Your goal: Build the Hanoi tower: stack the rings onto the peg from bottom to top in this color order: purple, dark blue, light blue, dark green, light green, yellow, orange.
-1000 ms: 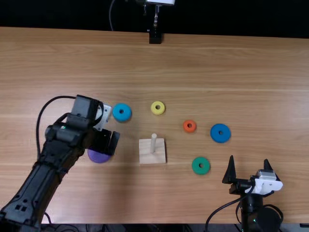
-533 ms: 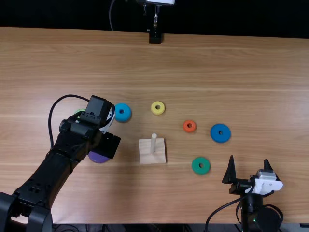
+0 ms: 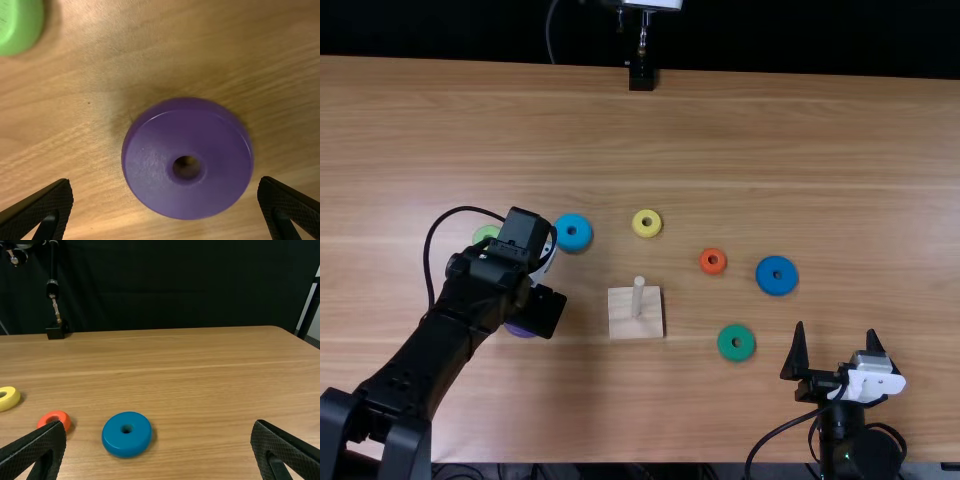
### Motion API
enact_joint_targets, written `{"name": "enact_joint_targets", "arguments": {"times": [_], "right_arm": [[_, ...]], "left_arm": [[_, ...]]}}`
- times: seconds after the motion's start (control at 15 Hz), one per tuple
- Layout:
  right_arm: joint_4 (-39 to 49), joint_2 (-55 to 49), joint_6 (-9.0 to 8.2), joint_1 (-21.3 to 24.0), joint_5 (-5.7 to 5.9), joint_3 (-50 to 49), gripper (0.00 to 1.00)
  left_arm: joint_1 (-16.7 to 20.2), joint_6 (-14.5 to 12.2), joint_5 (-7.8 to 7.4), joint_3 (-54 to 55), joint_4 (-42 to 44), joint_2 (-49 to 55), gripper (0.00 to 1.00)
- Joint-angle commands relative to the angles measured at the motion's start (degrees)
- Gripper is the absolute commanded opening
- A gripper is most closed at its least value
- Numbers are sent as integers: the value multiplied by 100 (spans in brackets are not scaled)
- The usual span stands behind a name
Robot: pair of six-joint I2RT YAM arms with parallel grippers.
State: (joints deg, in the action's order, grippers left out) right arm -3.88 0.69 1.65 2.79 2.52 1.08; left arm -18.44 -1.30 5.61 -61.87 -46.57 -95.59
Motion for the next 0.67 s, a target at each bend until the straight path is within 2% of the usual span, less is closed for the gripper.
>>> {"name": "enact_joint_targets", "arguments": {"times": [0.0,0.2,0.33,0.47,0.6], "right_arm": [[-135,-69,-7,55,1,-64,100],[-135,-69,-7,55,1,-64,100],[-135,-69,-7,55,1,-64,100],[-135,-69,-7,55,1,-64,100],[-135,-69,-7,55,1,-64,100]], "left_arm": [[-81,-28,19,140,5,-179,100],[-134,-28,-2,192,216,-329,100],[-143,-28,-139,192,280,-381,100],[-151,-18,-202,192,280,-390,100],[-195,-18,-202,192,280,-408,100]]}}
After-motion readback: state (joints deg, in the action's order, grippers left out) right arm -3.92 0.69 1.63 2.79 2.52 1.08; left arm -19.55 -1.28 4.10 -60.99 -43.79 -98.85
